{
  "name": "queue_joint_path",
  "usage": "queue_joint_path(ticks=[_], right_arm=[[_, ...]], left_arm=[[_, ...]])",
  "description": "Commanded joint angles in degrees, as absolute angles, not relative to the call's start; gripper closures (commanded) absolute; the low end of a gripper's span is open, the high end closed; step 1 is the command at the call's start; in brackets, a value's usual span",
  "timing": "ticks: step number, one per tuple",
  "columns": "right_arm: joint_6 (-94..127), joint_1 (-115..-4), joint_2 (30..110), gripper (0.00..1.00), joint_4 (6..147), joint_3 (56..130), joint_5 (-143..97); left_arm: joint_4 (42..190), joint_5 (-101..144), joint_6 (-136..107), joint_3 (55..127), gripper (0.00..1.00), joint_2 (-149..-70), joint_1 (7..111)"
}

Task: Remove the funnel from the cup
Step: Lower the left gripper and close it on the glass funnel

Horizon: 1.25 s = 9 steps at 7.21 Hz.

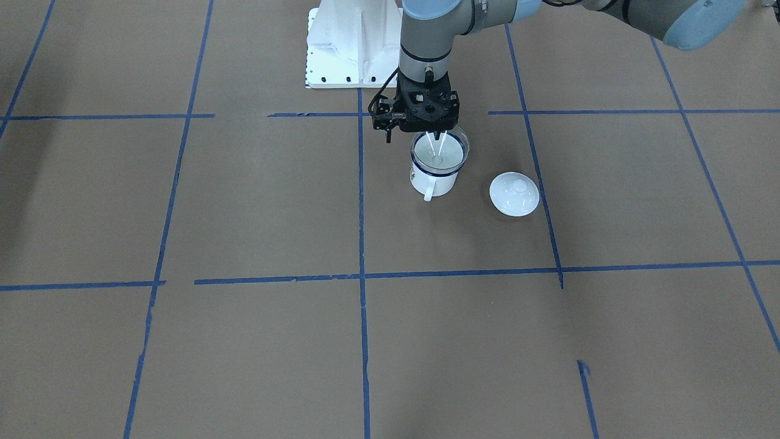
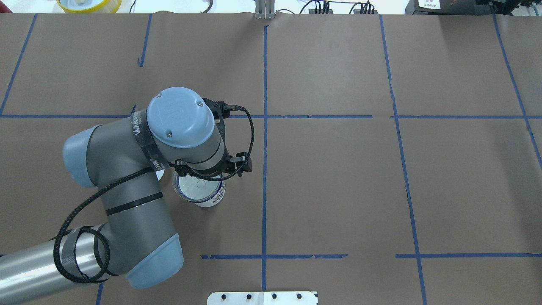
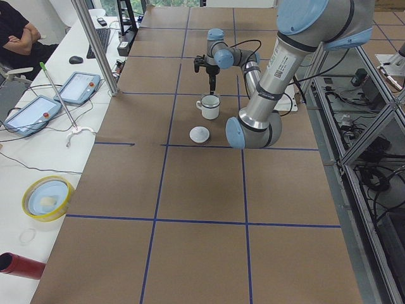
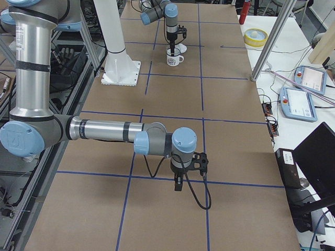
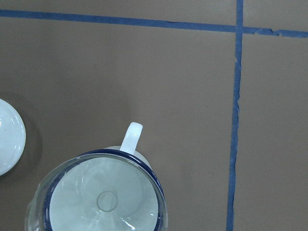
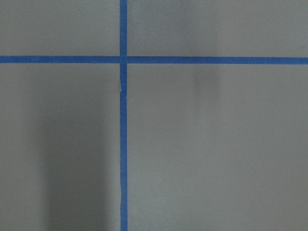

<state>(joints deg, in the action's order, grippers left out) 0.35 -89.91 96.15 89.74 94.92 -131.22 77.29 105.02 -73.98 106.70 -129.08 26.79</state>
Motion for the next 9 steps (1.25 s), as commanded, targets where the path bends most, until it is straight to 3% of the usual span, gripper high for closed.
queue_joint_path(ticks=[1,2,4,6,9], right_arm=[[0.4,-89.9,96.2,0.00,89.7,94.9,-131.2],[0.4,-89.9,96.2,0.00,89.7,94.9,-131.2],[0.4,-89.9,96.2,0.00,89.7,94.9,-131.2],[0.4,-89.9,96.2,0.00,89.7,94.9,-131.2],[0.4,-89.9,96.2,0.00,89.7,94.9,-131.2]], left_arm=[[78.4,104.5,-74.0,106.3,0.22,-127.8,26.5],[79.6,104.5,-74.0,106.2,0.36,-126.9,26.5],[80.2,104.5,-73.7,105.2,0.46,-127.3,26.4],[80.2,104.5,-73.7,105.2,0.72,-127.7,26.3],[81.4,104.5,-73.7,105.7,0.92,-127.3,26.4]])
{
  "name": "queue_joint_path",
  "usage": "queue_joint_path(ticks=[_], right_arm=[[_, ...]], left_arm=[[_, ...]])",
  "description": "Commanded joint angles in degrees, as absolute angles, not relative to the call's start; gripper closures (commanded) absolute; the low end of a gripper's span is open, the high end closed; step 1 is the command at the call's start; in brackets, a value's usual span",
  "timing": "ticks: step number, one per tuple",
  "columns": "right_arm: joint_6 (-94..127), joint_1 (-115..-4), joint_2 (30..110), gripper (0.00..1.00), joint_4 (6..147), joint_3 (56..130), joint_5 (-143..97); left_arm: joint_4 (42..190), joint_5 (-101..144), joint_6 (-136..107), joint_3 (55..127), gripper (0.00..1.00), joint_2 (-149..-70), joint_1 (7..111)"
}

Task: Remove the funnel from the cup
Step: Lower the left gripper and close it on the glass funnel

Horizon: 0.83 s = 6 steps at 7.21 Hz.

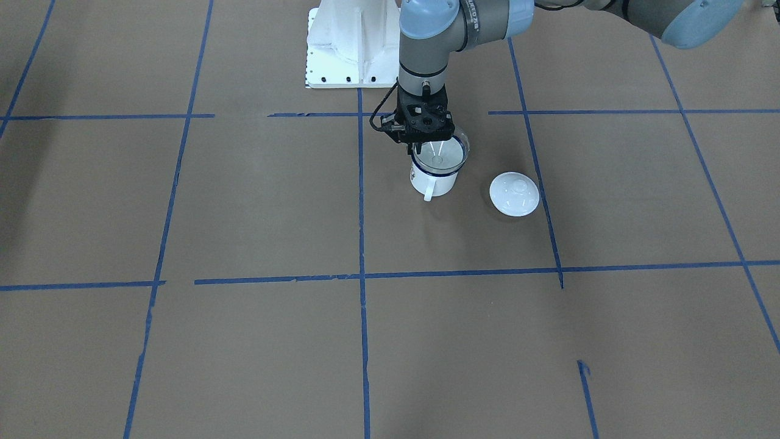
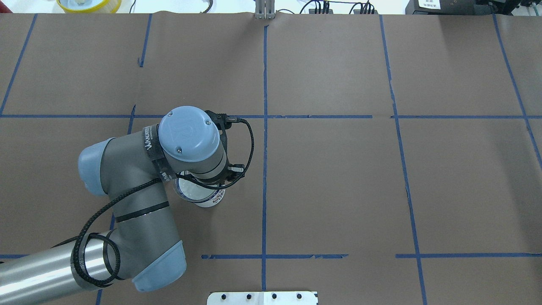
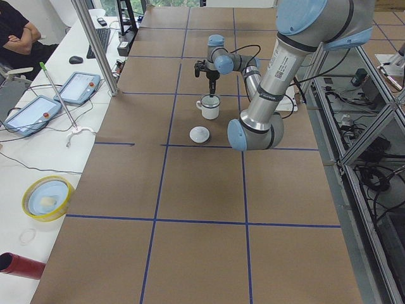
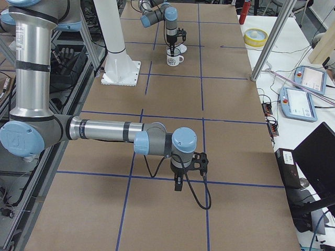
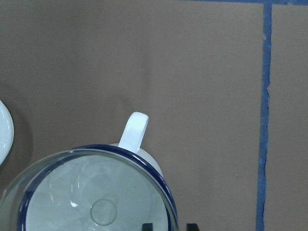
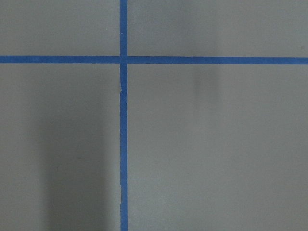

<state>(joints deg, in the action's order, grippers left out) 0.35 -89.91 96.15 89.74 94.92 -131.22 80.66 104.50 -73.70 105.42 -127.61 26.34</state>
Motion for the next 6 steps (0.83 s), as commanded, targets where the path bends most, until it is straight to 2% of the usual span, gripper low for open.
queue_joint_path(ticks=[1,4,6], right_arm=[[0.4,-89.9,96.2,0.00,89.7,94.9,-131.2],[0.4,-89.9,96.2,0.00,89.7,94.9,-131.2],[0.4,-89.9,96.2,0.00,89.7,94.9,-131.2]], left_arm=[[81.4,104.3,-73.7,106.0,1.00,-127.3,26.4],[77.7,104.4,-73.7,110.9,1.00,-127.5,27.0],[69.8,104.4,-73.7,117.7,1.00,-128.1,30.6]])
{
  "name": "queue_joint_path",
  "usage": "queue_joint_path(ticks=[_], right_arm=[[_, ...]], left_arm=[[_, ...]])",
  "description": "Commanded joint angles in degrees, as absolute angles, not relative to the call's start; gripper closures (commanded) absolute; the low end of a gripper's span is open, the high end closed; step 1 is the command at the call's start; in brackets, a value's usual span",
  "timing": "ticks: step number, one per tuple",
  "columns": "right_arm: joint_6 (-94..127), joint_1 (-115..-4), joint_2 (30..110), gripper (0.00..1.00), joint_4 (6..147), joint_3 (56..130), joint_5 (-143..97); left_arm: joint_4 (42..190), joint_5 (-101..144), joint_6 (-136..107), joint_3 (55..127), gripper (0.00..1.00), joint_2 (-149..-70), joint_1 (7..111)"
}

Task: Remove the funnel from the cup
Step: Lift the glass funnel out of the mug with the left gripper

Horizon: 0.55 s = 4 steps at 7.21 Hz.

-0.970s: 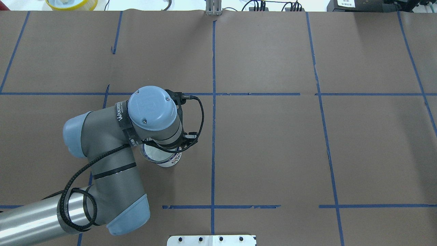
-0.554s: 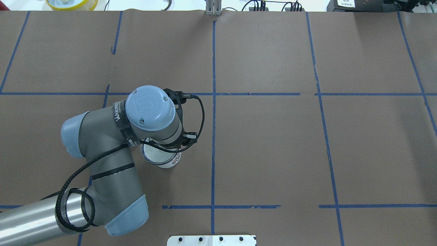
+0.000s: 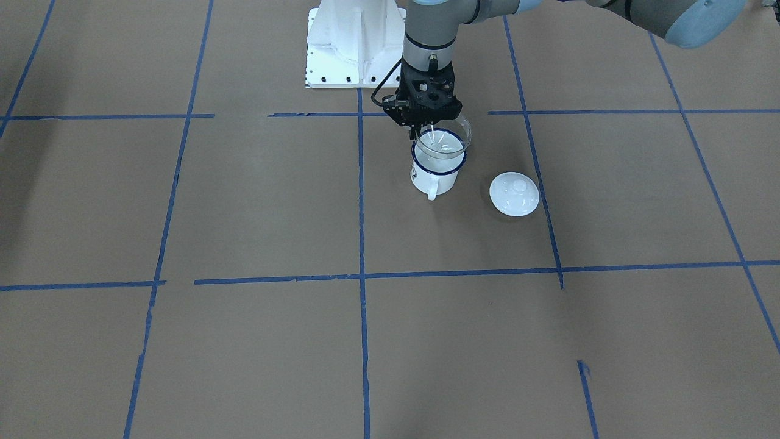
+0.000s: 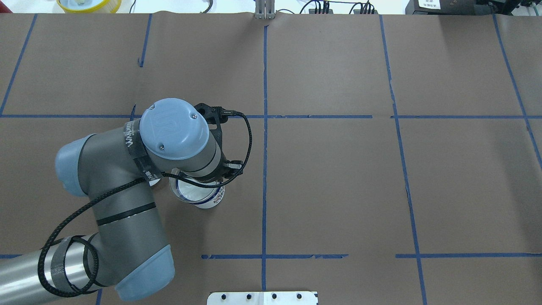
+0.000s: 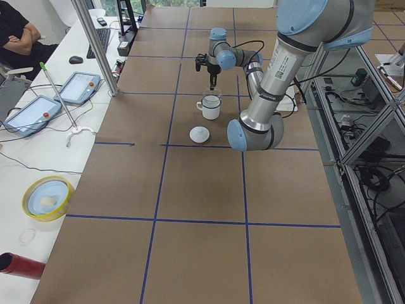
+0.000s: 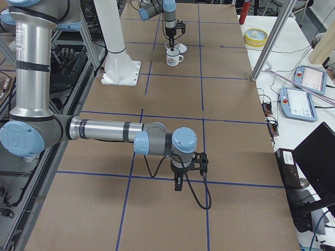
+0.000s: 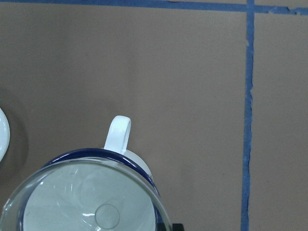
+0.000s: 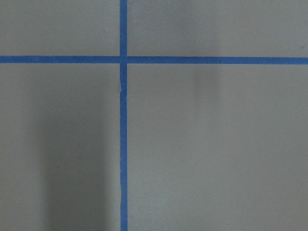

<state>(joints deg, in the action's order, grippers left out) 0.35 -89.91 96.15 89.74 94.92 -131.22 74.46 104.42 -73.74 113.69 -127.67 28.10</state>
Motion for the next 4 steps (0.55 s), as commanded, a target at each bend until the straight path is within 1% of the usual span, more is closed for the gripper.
queue_joint_path(ticks=[1,3,4], right_arm=[[0.4,-89.9,96.2,0.00,89.7,94.9,-131.2],[0.4,-89.9,96.2,0.00,89.7,94.9,-131.2],[0.4,-89.9,96.2,0.00,89.7,94.9,-131.2]], left_arm=[[66.2,104.4,-73.7,121.6,1.00,-128.8,33.5],[68.6,104.6,-74.0,122.5,1.00,-128.8,37.7],[74.6,104.5,-74.2,121.6,1.00,-128.2,40.8]])
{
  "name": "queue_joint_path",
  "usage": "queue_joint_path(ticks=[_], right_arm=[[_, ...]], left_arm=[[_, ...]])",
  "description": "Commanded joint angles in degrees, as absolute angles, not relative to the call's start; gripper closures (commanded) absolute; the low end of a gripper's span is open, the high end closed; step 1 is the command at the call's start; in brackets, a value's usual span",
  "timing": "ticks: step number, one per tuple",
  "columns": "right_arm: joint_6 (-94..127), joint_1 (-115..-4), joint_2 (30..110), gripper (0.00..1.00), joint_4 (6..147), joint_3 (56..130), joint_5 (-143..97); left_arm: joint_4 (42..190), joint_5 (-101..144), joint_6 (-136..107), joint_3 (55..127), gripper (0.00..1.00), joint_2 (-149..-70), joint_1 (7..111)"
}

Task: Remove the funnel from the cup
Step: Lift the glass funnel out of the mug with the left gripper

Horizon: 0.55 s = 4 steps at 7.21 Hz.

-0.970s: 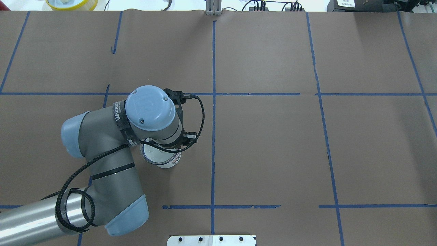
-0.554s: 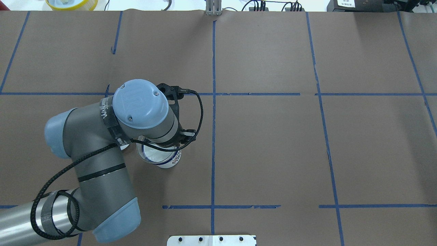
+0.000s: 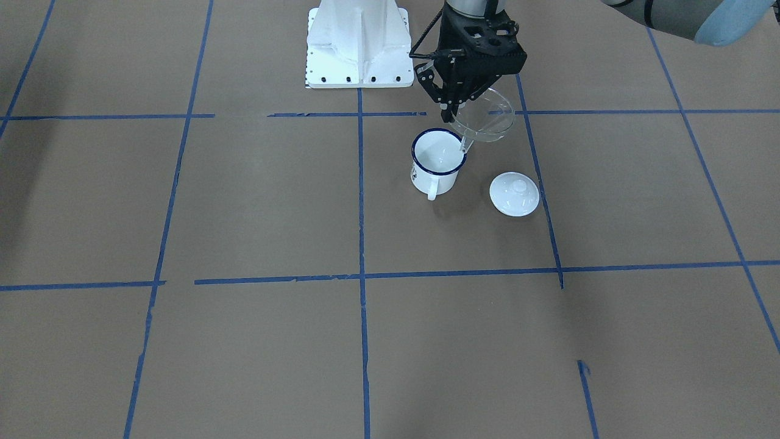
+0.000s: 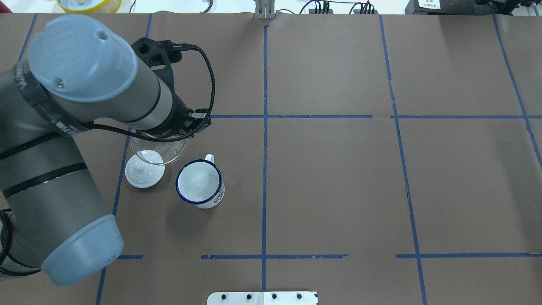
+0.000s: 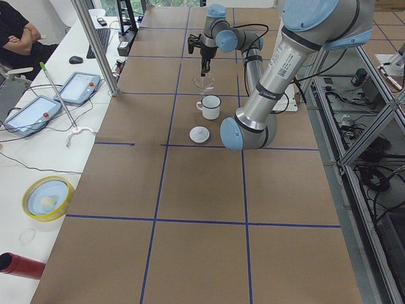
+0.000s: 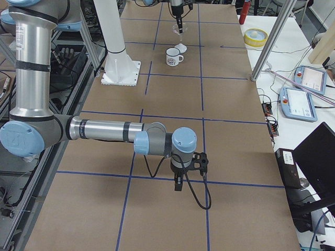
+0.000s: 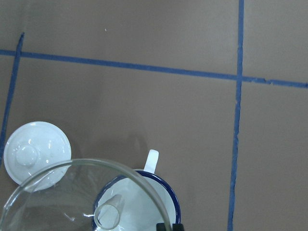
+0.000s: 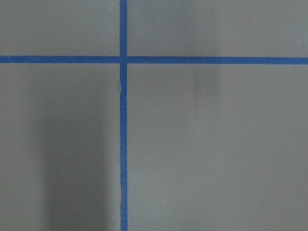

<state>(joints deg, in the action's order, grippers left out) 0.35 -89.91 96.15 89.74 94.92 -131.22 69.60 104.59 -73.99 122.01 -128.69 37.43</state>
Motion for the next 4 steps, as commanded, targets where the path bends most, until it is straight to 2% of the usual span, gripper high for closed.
queue_joint_path(ticks=[1,3,4], right_arm=[[0.4,-89.9,96.2,0.00,89.7,94.9,-131.2],[0.4,-89.9,96.2,0.00,89.7,94.9,-131.2],[0.4,-89.9,96.2,0.00,89.7,94.9,-131.2]], left_arm=[[81.9,104.4,-74.2,119.0,1.00,-127.2,44.7],[100.5,95.1,-80.9,112.1,1.00,-124.5,46.7],[108.7,90.9,-85.7,106.4,1.00,-123.7,46.9]])
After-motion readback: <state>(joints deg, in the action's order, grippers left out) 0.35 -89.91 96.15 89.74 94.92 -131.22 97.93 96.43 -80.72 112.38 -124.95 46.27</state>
